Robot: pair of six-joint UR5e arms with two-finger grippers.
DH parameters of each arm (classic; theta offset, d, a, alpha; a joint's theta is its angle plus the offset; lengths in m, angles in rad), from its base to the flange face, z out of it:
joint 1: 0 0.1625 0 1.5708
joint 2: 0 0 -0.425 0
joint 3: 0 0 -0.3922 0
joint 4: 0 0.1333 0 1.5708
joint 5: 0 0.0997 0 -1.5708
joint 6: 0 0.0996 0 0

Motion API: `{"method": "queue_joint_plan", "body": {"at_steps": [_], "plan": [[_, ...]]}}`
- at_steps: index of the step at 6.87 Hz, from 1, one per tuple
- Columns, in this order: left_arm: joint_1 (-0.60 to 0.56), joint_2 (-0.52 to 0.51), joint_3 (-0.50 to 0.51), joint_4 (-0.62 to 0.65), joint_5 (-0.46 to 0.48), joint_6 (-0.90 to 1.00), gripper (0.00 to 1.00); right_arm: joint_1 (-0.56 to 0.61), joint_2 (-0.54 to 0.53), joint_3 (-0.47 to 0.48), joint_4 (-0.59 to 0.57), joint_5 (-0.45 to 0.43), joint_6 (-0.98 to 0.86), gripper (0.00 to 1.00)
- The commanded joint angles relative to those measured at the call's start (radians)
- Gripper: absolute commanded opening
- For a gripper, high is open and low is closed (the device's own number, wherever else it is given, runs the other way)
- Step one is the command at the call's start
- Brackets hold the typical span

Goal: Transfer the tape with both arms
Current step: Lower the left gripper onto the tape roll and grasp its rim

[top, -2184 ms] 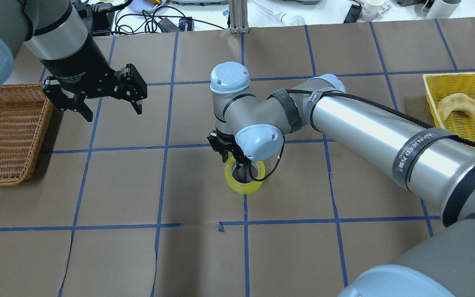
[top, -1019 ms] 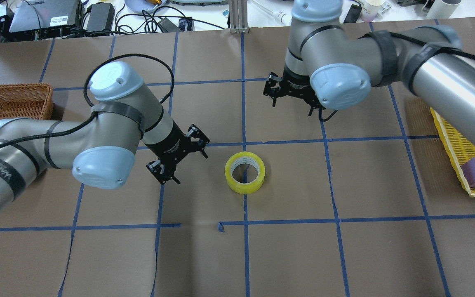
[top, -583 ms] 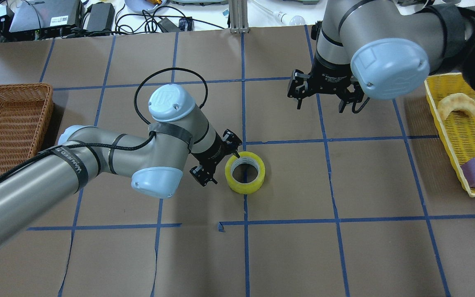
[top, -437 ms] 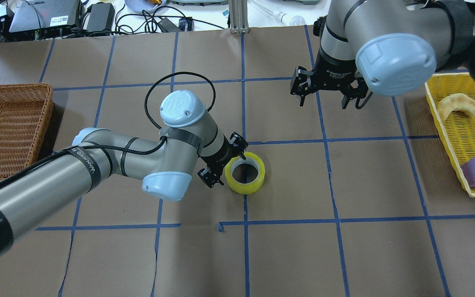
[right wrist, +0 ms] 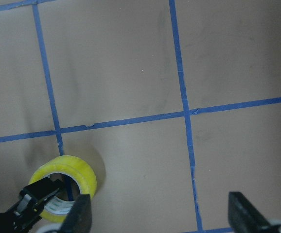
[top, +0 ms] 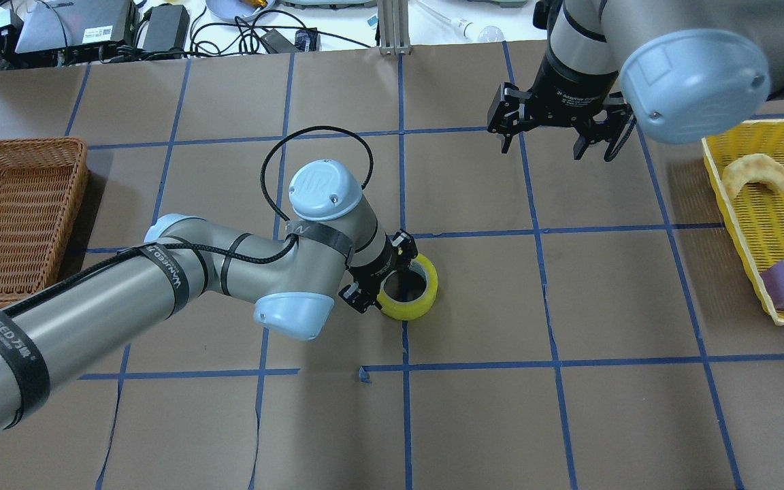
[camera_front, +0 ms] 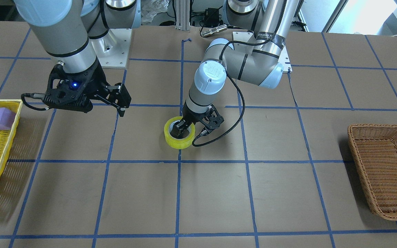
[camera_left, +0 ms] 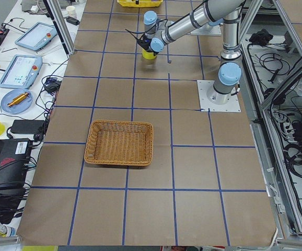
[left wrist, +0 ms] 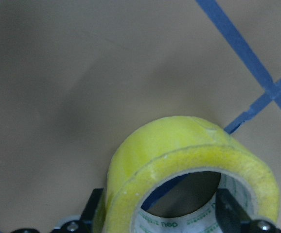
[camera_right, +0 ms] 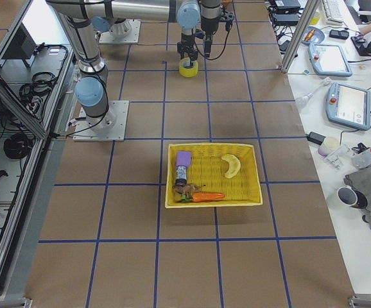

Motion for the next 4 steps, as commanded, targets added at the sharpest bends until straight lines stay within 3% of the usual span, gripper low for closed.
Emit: {"method": "queue_joint_plan", "body": {"at_steps": [1,3,4], "plan": [[-0.002,0.001,0.002,-0.022,0.002,0.030,0.00,-0.005,-0.046,-0.008,0.008,0.020,-0.099,1.00],[0.059,0.054,0.059,-0.083,0.069,0.253,0.00,-0.010,-0.089,-0.002,0.100,0.004,-0.195,1.00],[0.148,0.091,0.174,-0.270,0.071,0.359,0.00,-0.028,-0.086,0.002,0.114,-0.015,-0.204,1.00]]}}
